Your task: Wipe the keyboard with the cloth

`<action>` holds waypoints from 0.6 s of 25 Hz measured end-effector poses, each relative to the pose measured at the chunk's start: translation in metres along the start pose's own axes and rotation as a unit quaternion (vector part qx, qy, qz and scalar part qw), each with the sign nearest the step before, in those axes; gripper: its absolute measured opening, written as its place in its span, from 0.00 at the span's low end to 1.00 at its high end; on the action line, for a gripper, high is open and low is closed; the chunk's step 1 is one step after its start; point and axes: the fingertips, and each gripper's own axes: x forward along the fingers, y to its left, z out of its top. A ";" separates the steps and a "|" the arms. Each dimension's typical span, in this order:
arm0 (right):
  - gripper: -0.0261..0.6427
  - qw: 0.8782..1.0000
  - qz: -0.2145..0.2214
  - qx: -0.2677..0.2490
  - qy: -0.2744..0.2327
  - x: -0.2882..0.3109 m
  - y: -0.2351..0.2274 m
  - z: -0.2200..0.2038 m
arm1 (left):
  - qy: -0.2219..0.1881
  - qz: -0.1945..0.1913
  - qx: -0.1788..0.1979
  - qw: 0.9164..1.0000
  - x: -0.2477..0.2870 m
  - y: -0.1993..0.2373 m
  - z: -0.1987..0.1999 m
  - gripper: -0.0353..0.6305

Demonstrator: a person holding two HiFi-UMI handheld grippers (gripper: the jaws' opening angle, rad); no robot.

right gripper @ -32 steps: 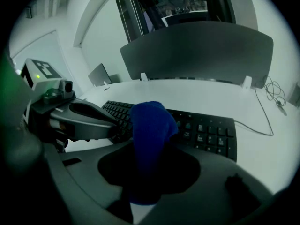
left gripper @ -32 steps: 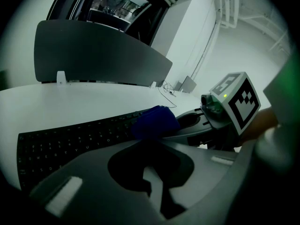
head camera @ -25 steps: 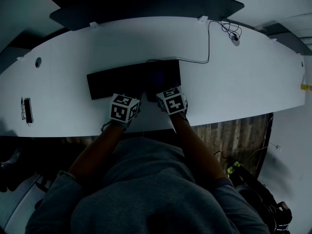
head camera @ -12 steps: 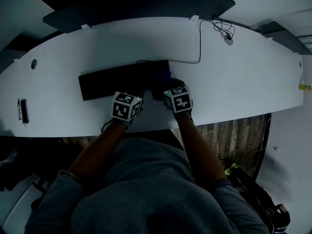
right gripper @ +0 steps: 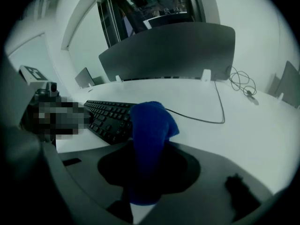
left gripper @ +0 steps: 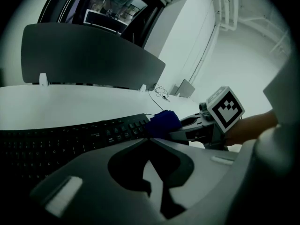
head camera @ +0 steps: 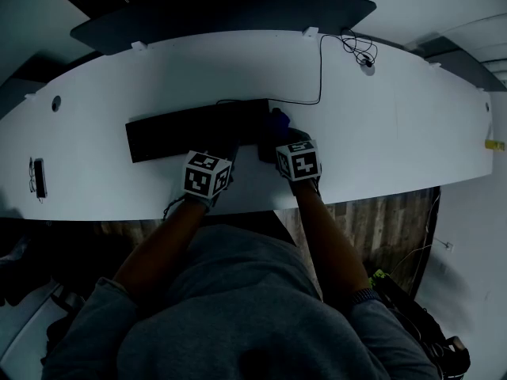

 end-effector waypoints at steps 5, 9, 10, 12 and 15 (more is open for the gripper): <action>0.24 0.999 0.014 0.004 -0.037 -0.024 0.018 0.015 | -0.021 -0.016 0.012 1.000 -0.025 -0.003 0.008 0.07; 0.24 0.993 0.047 0.006 -0.109 -0.057 0.064 0.041 | -0.060 -0.036 0.031 0.997 -0.074 -0.002 0.015 0.06; 0.24 0.990 0.056 0.005 -0.132 -0.067 0.078 0.050 | -0.075 -0.038 0.041 0.996 -0.090 -0.001 0.019 0.06; 0.24 0.981 0.069 0.001 -0.179 -0.089 0.107 0.068 | -0.108 -0.043 0.072 0.991 -0.126 -0.003 0.032 0.06; 0.24 0.965 0.078 -0.030 -0.247 -0.123 0.159 0.097 | -0.167 -0.067 0.129 0.975 -0.188 -0.009 0.055 0.06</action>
